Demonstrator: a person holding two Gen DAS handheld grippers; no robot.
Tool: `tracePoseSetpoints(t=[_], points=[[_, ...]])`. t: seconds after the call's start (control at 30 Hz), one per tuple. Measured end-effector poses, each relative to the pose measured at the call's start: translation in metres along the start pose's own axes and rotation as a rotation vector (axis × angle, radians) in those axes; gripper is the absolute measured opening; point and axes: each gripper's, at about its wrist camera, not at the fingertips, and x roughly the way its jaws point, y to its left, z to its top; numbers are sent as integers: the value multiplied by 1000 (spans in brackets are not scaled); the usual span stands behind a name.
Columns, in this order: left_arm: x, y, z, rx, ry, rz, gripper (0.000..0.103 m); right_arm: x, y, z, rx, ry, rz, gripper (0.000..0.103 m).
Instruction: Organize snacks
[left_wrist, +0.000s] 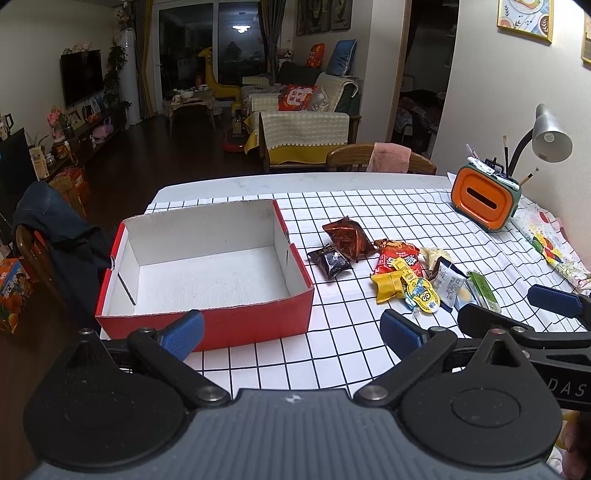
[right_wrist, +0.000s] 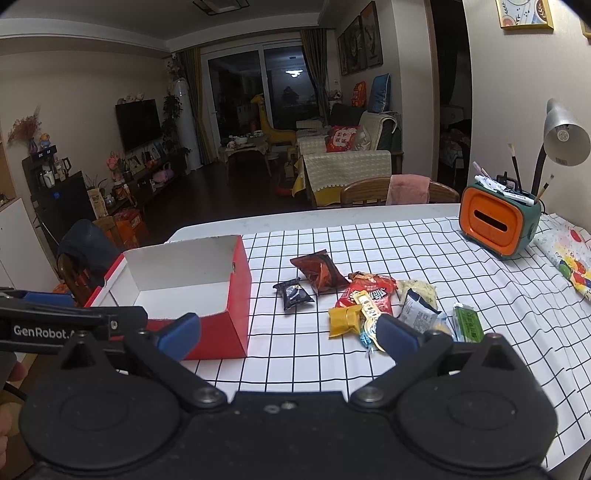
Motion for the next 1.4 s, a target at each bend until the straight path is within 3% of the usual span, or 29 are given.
tracePoseSetpoints(t=[0.97, 1.4], points=[[-1, 1, -9, 2, 20, -18, 102, -5, 3, -8, 1, 19, 4, 103], [4, -16, -7, 21, 24, -37, 102, -9, -14, -7, 0, 7, -31, 102]])
